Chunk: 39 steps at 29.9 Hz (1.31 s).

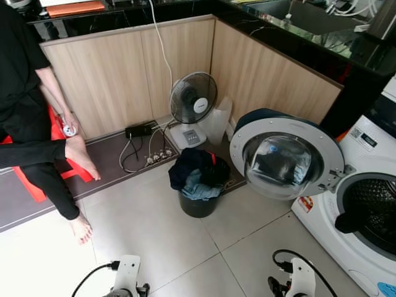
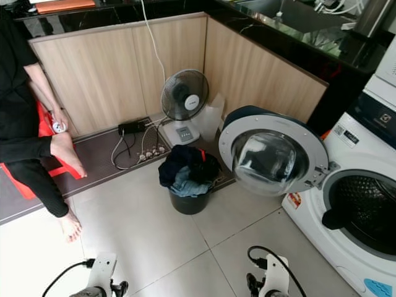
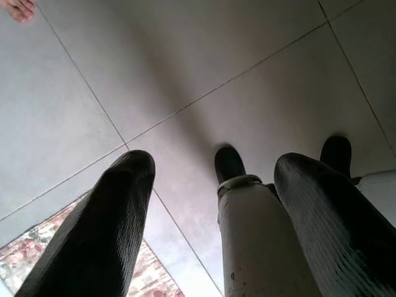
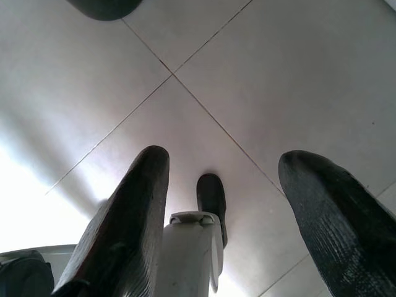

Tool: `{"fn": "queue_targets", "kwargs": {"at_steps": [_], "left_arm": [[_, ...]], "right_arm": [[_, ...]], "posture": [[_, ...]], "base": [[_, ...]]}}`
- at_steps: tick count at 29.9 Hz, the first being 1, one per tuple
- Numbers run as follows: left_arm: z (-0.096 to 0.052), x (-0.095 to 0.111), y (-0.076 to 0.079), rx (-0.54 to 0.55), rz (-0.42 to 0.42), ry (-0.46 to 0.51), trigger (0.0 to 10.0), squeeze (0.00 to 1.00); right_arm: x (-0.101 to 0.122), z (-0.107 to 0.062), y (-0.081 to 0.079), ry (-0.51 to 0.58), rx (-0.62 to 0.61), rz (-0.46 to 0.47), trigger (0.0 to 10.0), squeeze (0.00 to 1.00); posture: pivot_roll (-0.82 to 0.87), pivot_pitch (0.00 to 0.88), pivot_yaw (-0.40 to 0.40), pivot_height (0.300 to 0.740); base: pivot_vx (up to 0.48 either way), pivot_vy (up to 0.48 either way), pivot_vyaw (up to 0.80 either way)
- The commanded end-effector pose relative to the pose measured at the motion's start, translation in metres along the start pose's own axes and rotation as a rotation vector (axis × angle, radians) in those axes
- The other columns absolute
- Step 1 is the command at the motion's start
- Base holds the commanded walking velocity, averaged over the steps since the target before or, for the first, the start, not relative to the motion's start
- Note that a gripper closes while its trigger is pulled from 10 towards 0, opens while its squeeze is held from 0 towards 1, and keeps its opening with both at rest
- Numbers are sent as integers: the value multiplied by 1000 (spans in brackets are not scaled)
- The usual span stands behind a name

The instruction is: Clothes washing

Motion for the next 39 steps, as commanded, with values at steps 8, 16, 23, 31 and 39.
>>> {"fn": "queue_targets", "kwargs": {"at_steps": [8,16,23,31,39], "left_arm": [[0,-6,3,-4,-15,-20,10000,0],[-1,-8,3,-11,-4,-24,10000,0],[-1,-7,2,-10,4,-20,10000,0],[-1,-9,0,-5,9,-27,10000,0],[-1,-12,2,-13,14,-35,10000,0]], "right_arm": [[-1,-1,4,10,-17,35,10000,0],[-1,-1,4,27,-18,46,10000,0],[-3,-1,4,14,-25,57,10000,0],[-6,0,2,-1,-19,26,10000,0],[-8,-1,4,7,-24,34,10000,0]], "posture": [[22,48,-24,740],[14,45,-13,740],[25,47,-5,740],[29,48,6,740],[18,29,-1,740]], "base": [[0,82,0],[0,325,0],[0,323,-343],[0,326,-800],[0,325,-574]]}}
Point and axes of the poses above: a point about 5 cm out from each wrist's last joint towards the gripper, its own z axis pointing out of the wrist towards the gripper, its own x axis along the axis of the wrist's last joint, y = z × x, the point moved 5 cm from there along z, pointing out of the wrist towards the gripper, and after that the axes turned 13 degrees about z, right-handed, at the moved point
